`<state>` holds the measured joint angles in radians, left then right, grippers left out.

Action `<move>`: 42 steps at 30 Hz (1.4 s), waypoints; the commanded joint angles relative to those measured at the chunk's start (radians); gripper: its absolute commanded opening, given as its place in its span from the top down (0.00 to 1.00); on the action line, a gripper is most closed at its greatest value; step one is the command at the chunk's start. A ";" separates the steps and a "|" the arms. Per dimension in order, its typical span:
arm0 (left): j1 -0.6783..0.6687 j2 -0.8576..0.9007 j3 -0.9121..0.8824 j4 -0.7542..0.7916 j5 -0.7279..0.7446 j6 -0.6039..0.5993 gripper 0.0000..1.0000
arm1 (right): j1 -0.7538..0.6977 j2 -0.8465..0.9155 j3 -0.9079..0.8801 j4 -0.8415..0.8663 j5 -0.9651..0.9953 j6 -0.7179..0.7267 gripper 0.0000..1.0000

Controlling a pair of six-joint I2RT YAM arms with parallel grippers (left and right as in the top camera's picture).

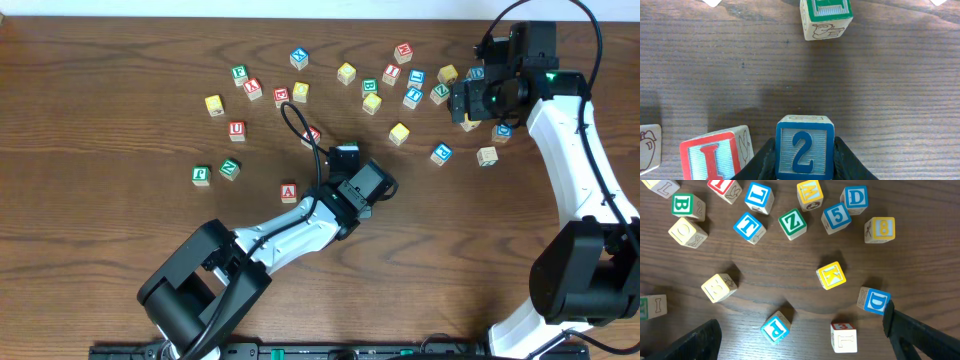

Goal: Spell out AI2
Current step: 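Lower the blue 2 block beside the right of the I block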

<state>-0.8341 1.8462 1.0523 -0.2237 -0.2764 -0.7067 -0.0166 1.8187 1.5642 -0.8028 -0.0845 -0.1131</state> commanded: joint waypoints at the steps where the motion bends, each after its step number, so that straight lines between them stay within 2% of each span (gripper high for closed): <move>1: 0.001 0.026 -0.008 -0.002 -0.033 -0.006 0.93 | -0.003 -0.015 0.021 -0.002 0.007 0.012 0.01; 16: 0.001 0.035 -0.008 -0.013 -0.055 -0.013 0.93 | -0.002 -0.015 0.021 -0.002 0.006 0.012 0.01; 28: -0.031 0.062 -0.008 0.006 -0.133 -0.014 0.93 | -0.002 -0.015 0.021 -0.002 0.006 0.011 0.01; 42: -0.035 0.061 -0.004 0.005 -0.108 -0.052 0.92 | -0.002 -0.015 0.021 -0.002 0.006 0.011 0.01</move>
<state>-0.8658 1.8889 1.0523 -0.2153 -0.3943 -0.7372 -0.0166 1.8187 1.5642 -0.8032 -0.0845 -0.1127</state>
